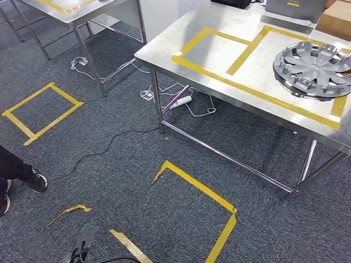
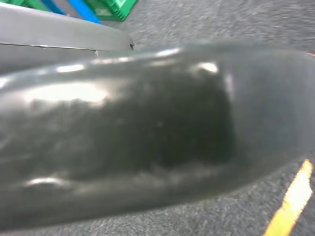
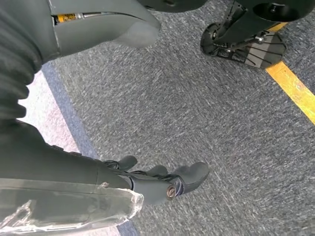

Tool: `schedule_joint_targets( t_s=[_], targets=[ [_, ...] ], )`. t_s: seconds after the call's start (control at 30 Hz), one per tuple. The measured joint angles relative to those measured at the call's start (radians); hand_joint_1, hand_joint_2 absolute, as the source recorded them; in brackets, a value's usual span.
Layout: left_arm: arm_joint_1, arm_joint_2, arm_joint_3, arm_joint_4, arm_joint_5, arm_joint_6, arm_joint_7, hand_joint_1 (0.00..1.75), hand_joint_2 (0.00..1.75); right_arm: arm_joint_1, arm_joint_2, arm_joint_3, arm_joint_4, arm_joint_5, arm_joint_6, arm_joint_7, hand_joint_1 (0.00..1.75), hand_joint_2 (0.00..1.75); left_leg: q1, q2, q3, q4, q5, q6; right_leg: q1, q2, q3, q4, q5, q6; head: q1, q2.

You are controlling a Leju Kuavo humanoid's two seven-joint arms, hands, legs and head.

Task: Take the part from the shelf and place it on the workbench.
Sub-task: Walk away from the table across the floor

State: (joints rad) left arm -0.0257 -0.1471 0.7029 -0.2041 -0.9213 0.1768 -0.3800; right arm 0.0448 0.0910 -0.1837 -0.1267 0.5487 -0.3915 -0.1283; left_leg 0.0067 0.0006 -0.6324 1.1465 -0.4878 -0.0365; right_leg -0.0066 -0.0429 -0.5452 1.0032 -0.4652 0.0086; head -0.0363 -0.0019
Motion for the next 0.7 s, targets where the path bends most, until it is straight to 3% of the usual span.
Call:
schedule_joint_targets(
  t_s=[0.07, 0.1, 0.17, 0.23, 0.3, 0.37, 0.4, 0.43, 0.5, 0.57, 0.63, 0.7],
  targets=[
    [-0.003, 0.000, 0.004, 0.000, 0.000, 0.001, 0.000, 0.00, 0.00, -0.002, 0.001, 0.000, 0.000, 0.002, 0.005, 0.006, 0.00, 1.75, -0.004, 0.033, 0.061, -0.117, 0.036, 0.004, 0.007, -0.015, -0.002, 0.005, -0.003, 0.006, -0.001, 0.000],
    [-0.005, -0.001, 0.005, 0.000, 0.001, 0.002, 0.000, 0.00, 0.00, -0.002, 0.001, -0.001, 0.000, 0.003, 0.007, 0.009, 0.00, 1.75, -0.005, 0.044, 0.074, -0.147, 0.041, 0.009, 0.010, -0.023, -0.003, 0.007, -0.004, 0.011, 0.000, 0.000],
    [-0.003, -0.001, 0.006, 0.000, 0.002, 0.003, 0.001, 0.00, 0.00, -0.003, 0.002, -0.001, 0.000, 0.004, 0.010, 0.013, 0.00, 1.75, -0.008, 0.035, 0.071, -0.155, 0.040, 0.023, 0.013, -0.037, -0.002, 0.006, -0.005, 0.019, 0.003, 0.000],
    [0.003, -0.001, 0.007, 0.000, 0.004, 0.004, 0.001, 0.00, 0.00, -0.004, 0.002, -0.001, 0.001, 0.005, 0.012, 0.017, 0.00, 1.75, -0.006, 0.020, 0.068, -0.157, 0.045, 0.036, 0.010, -0.026, -0.009, 0.023, -0.021, 0.028, 0.005, 0.000],
    [0.003, 0.000, 0.010, 0.000, 0.006, 0.005, 0.001, 0.00, 0.00, -0.004, 0.002, -0.001, 0.002, 0.007, 0.017, 0.023, 0.00, 1.75, -0.004, 0.005, 0.065, -0.158, 0.050, 0.047, 0.006, 0.012, -0.047, 0.110, -0.078, 0.036, 0.009, 0.000],
    [0.003, 0.000, 0.013, 0.000, 0.008, 0.006, 0.001, 0.00, 0.00, -0.003, 0.002, 0.000, 0.003, 0.014, 0.022, 0.029, 0.00, 1.75, -0.005, -0.014, 0.062, -0.158, 0.053, 0.052, 0.006, 0.035, -0.105, 0.243, -0.141, 0.038, 0.011, 0.000],
    [0.003, 0.000, 0.015, 0.000, 0.009, 0.006, 0.001, 0.00, 0.00, -0.002, 0.002, 0.001, 0.004, 0.018, 0.024, 0.031, 0.00, 1.75, -0.006, -0.025, 0.061, -0.158, 0.053, 0.053, 0.006, 0.039, -0.123, 0.285, -0.152, 0.038, 0.011, 0.000],
    [0.004, 0.000, 0.018, 0.000, 0.009, 0.006, 0.001, 0.00, 0.00, -0.002, 0.002, 0.002, 0.004, 0.020, 0.025, 0.032, 0.00, 1.75, -0.006, -0.036, 0.061, -0.157, 0.054, 0.054, 0.006, 0.041, -0.125, 0.290, -0.143, 0.036, 0.011, 0.000],
    [0.005, 0.000, 0.025, 0.000, 0.010, 0.006, 0.001, 0.00, 0.00, -0.002, 0.002, 0.004, 0.004, 0.021, 0.026, 0.034, 0.00, 1.75, -0.006, -0.061, 0.062, -0.157, 0.055, 0.052, 0.006, 0.053, -0.077, 0.192, -0.079, 0.030, 0.012, 0.000],
    [0.004, -0.001, 0.029, 0.000, 0.010, 0.006, 0.001, 0.00, 0.00, -0.003, 0.002, 0.005, 0.005, 0.021, 0.026, 0.035, 0.00, 1.75, -0.007, -0.083, 0.060, -0.155, 0.058, 0.047, 0.002, 0.096, -0.015, 0.062, -0.029, 0.023, 0.011, 0.000],
    [0.004, -0.002, 0.031, 0.000, 0.010, 0.006, 0.000, 0.00, 0.00, -0.004, 0.002, 0.005, 0.006, 0.021, 0.026, 0.036, 0.00, 1.75, -0.004, -0.101, 0.052, -0.153, 0.063, 0.036, 0.002, 0.121, 0.011, 0.012, -0.023, 0.020, 0.011, 0.000],
    [0.007, -0.001, 0.031, 0.000, 0.010, 0.006, 0.000, 0.00, 0.00, -0.006, 0.003, 0.006, 0.006, 0.021, 0.026, 0.036, 0.00, 1.75, 0.001, -0.116, 0.044, -0.154, 0.068, 0.023, 0.003, 0.104, 0.014, 0.008, -0.019, 0.014, 0.010, 0.000]
  ],
)
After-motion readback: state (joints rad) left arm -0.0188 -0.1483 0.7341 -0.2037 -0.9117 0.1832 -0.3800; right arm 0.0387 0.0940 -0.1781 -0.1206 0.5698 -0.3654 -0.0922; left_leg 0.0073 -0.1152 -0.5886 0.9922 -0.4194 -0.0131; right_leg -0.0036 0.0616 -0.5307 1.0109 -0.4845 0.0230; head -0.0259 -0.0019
